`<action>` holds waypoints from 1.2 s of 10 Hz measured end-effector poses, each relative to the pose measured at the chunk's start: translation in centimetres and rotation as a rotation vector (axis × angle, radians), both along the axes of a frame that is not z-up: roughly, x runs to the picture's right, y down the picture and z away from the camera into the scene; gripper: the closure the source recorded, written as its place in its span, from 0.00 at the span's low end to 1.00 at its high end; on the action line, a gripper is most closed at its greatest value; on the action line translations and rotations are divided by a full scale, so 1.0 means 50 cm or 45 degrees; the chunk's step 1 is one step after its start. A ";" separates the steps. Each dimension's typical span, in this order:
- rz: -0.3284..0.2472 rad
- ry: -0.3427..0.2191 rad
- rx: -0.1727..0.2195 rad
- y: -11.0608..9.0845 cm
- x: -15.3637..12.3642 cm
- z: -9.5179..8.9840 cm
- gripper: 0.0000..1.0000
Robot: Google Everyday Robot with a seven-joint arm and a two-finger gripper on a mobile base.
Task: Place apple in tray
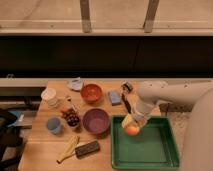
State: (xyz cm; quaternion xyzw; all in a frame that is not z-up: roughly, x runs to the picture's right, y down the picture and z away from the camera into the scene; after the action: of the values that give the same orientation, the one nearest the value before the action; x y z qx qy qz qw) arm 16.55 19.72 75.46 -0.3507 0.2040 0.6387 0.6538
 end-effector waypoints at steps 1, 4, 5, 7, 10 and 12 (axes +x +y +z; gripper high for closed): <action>0.001 0.001 0.000 0.000 0.001 0.000 0.59; 0.000 0.000 -0.002 0.002 0.001 0.001 0.59; 0.000 0.000 -0.002 0.002 0.001 0.001 0.59; 0.001 0.001 -0.002 0.002 0.002 0.000 0.59; -0.015 -0.006 -0.004 0.005 0.005 0.002 0.72; -0.060 -0.007 -0.010 0.010 -0.003 0.011 0.61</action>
State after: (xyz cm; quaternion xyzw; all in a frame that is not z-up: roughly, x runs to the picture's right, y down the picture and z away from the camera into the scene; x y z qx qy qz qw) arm 16.38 20.22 76.03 -0.3503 0.2130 0.6214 0.6677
